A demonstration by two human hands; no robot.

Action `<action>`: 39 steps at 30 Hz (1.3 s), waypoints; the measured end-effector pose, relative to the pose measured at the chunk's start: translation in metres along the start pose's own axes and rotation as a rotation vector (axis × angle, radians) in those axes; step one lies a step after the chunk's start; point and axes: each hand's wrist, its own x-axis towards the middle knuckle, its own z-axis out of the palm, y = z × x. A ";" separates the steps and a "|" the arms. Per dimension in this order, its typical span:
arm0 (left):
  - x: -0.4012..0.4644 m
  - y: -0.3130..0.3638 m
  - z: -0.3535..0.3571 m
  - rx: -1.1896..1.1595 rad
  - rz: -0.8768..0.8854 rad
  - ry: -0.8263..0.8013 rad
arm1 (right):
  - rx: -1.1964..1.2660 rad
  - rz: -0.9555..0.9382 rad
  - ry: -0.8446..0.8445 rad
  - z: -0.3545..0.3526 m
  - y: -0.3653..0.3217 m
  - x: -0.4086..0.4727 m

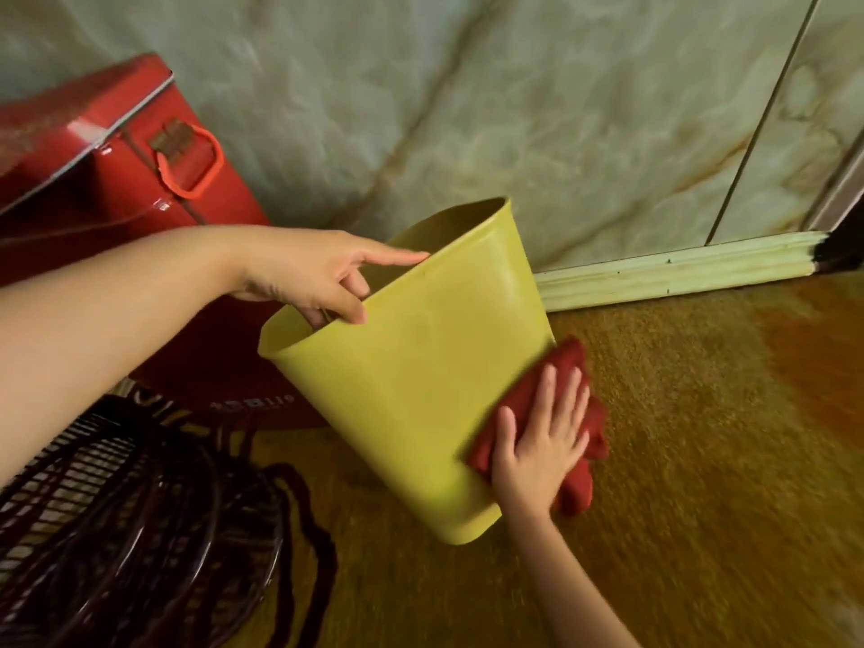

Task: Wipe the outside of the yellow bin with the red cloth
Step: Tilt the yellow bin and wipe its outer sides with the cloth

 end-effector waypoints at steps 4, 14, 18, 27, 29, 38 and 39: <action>0.003 0.005 0.001 -0.037 0.028 -0.032 | 0.164 0.183 0.014 0.006 -0.038 -0.013; 0.005 0.005 0.000 -0.136 0.030 0.005 | 0.016 -0.270 -0.050 -0.006 -0.077 0.053; 0.000 0.003 0.003 -0.114 0.042 0.013 | 0.096 0.074 -0.043 -0.016 -0.032 0.045; -0.016 -0.016 0.004 -0.201 0.140 0.064 | -0.172 -0.468 -0.061 0.021 -0.073 -0.027; -0.036 -0.040 0.002 0.165 0.121 0.193 | -0.175 -0.404 -0.088 0.022 -0.072 -0.013; -0.028 -0.026 -0.005 0.351 0.184 0.402 | -0.001 -0.285 -0.063 0.001 -0.071 0.010; -0.023 -0.015 -0.005 0.315 0.210 0.411 | 0.029 -0.274 -0.066 -0.007 -0.073 0.016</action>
